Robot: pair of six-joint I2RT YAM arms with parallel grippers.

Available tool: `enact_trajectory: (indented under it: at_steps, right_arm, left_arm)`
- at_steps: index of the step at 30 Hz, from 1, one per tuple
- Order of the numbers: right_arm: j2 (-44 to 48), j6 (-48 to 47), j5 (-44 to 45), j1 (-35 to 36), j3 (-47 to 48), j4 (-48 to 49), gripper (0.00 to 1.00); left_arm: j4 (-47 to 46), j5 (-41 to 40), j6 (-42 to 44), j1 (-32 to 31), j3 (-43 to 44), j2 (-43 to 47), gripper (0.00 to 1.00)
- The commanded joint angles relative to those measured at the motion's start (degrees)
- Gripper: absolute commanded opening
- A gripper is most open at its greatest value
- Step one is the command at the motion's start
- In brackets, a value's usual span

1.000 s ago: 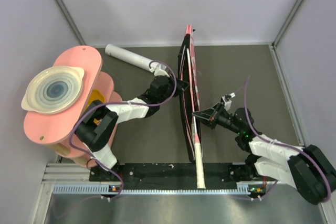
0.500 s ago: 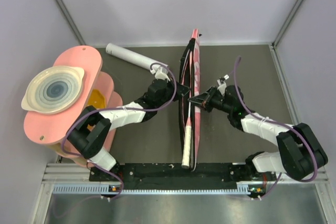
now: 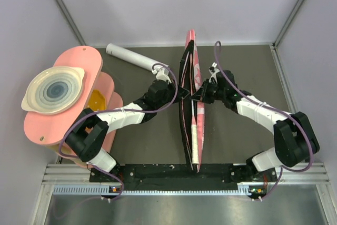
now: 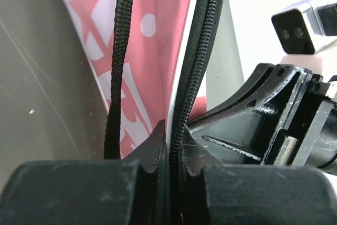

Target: Pack up the badminton gear

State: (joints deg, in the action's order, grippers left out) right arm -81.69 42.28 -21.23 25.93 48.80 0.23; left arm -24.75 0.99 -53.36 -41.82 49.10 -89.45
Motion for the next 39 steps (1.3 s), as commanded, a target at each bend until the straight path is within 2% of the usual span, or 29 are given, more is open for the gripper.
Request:
enact_trajectory:
  at_steps: [1, 2, 3, 6, 12, 18, 26, 32, 34, 35, 37, 38, 39]
  right_arm:
    - [-0.8, -9.0, 1.6, -1.2, 3.2, 0.9, 0.02]
    - [-0.7, -9.1, 1.0, -1.1, 3.4, 0.5, 0.06]
    - [-0.1, -9.5, 0.3, -0.7, 3.5, -1.9, 0.15]
    - [1.4, -10.2, -0.1, 1.0, 3.0, -4.7, 0.28]
    - [10.1, -8.9, 2.1, 7.7, -2.5, -8.1, 0.37]
    - [15.2, -7.4, 7.4, 13.1, -8.3, -9.8, 0.38]
    - [16.9, -8.4, 14.5, 17.5, -8.1, -16.3, 0.40]
    - [17.2, -6.5, 16.9, 20.5, -10.3, -16.4, 0.41]
    - [16.8, -6.1, 17.4, 20.6, -10.8, -15.5, 0.38]
    - [16.7, -6.0, 18.5, 20.6, -10.7, -15.4, 0.27]
    - [16.7, -5.7, 19.9, 20.6, -10.0, -15.0, 0.15]
    - [16.7, -5.6, 21.0, 20.5, -9.6, -14.6, 0.04]
    - [16.6, -5.6, 21.1, 20.6, -9.1, -14.6, 0.01]
  left_arm:
    - [-0.5, 3.6, 1.2, -0.8, 2.1, 2.3, 0.00]
    - [-0.5, 3.6, 1.2, -0.8, 2.1, 2.1, 0.00]
    - [-0.5, 3.7, 1.1, -0.8, 2.3, 2.0, 0.00]
    - [-0.5, 3.7, 0.7, -0.8, 2.7, 2.0, 0.00]
    - [0.1, 3.5, 0.5, -0.8, 3.4, 2.4, 0.00]
    - [-0.5, 4.5, -0.5, -0.8, 3.4, 2.2, 0.00]
    - [-0.1, 4.5, -0.3, -0.9, 3.0, 2.4, 0.00]
    - [-0.6, 5.1, -1.2, -0.9, 3.2, 2.2, 0.00]
    - [-0.6, 5.5, -1.2, -1.0, 3.2, 1.9, 0.00]
    - [-0.5, 5.7, -1.2, -1.0, 3.3, 1.8, 0.00]
    - [-0.3, 6.0, -1.3, -1.1, 3.1, 1.8, 0.00]
    - [-0.2, 6.2, -1.5, -1.0, 3.0, 1.8, 0.00]
    - [-0.2, 6.3, -1.7, -1.0, 2.8, 1.7, 0.00]
